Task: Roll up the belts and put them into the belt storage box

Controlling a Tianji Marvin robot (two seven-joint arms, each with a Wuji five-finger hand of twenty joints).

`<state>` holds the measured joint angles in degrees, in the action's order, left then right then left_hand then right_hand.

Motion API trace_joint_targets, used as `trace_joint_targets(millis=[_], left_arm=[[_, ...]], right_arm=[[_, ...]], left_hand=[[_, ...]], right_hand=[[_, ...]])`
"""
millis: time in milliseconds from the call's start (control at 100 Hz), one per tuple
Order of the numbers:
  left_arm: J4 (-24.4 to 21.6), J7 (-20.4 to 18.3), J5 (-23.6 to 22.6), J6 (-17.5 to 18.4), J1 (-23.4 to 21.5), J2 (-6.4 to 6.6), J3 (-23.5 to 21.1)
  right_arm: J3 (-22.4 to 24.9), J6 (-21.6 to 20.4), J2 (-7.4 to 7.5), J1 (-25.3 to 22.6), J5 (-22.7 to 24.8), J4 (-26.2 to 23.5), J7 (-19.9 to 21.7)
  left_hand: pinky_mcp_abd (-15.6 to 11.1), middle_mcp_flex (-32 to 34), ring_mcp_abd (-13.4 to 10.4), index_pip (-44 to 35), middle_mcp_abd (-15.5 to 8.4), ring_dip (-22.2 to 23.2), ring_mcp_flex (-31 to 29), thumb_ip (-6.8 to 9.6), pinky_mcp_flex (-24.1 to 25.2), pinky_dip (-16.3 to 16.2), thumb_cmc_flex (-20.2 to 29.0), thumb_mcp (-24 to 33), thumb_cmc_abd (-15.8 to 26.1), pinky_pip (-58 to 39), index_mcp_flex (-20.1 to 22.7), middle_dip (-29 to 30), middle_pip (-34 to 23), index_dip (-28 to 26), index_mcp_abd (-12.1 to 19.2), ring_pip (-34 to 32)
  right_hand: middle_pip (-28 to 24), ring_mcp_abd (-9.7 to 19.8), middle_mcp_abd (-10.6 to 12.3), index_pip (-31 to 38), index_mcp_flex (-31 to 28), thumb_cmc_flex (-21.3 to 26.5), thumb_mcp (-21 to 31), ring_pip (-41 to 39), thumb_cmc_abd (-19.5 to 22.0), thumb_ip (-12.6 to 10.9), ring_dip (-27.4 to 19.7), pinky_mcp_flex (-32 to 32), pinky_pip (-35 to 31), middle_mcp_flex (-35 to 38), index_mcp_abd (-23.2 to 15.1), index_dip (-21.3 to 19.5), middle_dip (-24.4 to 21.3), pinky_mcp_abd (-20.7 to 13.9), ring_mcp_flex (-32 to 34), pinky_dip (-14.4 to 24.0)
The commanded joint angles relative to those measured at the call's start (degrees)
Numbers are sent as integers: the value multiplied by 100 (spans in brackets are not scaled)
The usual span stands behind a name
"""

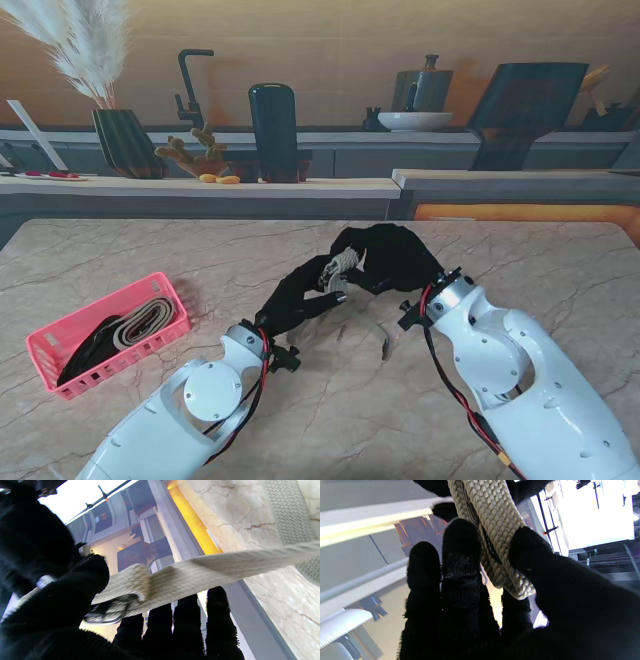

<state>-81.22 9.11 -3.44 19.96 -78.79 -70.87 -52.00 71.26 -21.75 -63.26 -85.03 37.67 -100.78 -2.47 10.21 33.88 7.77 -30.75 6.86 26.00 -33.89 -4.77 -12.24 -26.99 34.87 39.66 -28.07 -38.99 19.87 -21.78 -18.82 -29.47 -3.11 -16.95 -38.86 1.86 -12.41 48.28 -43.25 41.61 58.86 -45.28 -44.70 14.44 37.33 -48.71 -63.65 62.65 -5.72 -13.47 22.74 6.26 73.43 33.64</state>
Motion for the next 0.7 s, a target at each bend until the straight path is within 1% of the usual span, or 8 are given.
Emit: trace_joint_targets(millis=[0,80,200,290,380,430,470,690], left_arm=[[50,64,-96,-30,38,1,19],[45,45,-96,-49,49,4,20],[-16,80,-87,-113,27,-6,16],[-54,128,-70,-175,9,-20,-2],[-81,118,40,-188,-21,-26,-32],[-82,116,92,-186,-35,-31,-48],[-78,113,144,-182,-42,-36,-61],[-129,-90,764,-150,-94,-49,-149]], right_arm=[[36,-93,10,-15,9,-223,-9],[95,-185,20,-41,49,-359,17],[157,-305,22,-57,92,-523,7],[197,-350,22,-49,93,-628,13],[247,-380,22,-38,113,-733,15],[277,-396,23,-42,124,-788,16],[306,-418,23,-54,151,-825,5],[496,-510,26,-178,340,-1021,-87]], left_hand=[[-3,16,-79,226,-133,-120,145,45,55,-75,-114,-83,-106,100,36,90,152,53,303,37],[-7,146,-95,231,-162,-141,104,65,16,-108,64,-39,-55,90,153,106,158,56,322,49],[76,534,-117,145,-225,-179,-114,73,-71,-258,499,-370,422,-42,458,111,108,-29,370,-25],[239,921,91,-114,-127,-109,-350,103,-119,-385,679,-544,650,-310,891,51,-18,-161,355,-254],[303,1076,111,-240,-146,-54,-423,52,-94,-444,723,-654,571,-451,1066,-20,-108,-264,394,-411],[320,1101,124,-260,-151,-37,-426,34,-75,-455,642,-697,588,-472,1079,-43,-131,-291,400,-447],[350,1057,144,-190,-140,4,-357,126,-14,-469,481,-686,578,-486,1046,-89,-133,-256,380,-501],[457,1195,284,-5,-74,241,-438,104,76,-561,-96,-921,542,-458,1026,-258,-234,-195,242,-689]], right_hand=[[-129,61,79,1287,-755,436,506,-135,366,-70,-34,25,-149,93,-361,-354,74,-40,202,84],[-132,84,94,1290,-750,434,488,-130,382,-74,-41,31,-144,87,-376,-362,70,-74,203,92],[-138,93,106,1294,-731,435,467,-130,397,-82,-46,32,-144,84,-394,-371,66,-89,204,105],[-141,96,105,1302,-723,436,456,-128,400,-89,-50,32,-142,78,-406,-376,64,-101,204,112],[-149,105,123,1311,-709,436,440,-123,410,-95,-56,33,-138,75,-410,-376,63,-106,205,123],[-152,109,127,1317,-711,440,439,-124,410,-97,-57,33,-136,77,-414,-377,63,-113,207,127],[-151,112,125,1317,-708,436,435,-124,417,-96,-58,33,-135,71,-417,-375,61,-117,205,129],[-158,131,145,1329,-698,435,419,-119,429,-99,-62,34,-128,69,-439,-372,56,-135,203,142]])
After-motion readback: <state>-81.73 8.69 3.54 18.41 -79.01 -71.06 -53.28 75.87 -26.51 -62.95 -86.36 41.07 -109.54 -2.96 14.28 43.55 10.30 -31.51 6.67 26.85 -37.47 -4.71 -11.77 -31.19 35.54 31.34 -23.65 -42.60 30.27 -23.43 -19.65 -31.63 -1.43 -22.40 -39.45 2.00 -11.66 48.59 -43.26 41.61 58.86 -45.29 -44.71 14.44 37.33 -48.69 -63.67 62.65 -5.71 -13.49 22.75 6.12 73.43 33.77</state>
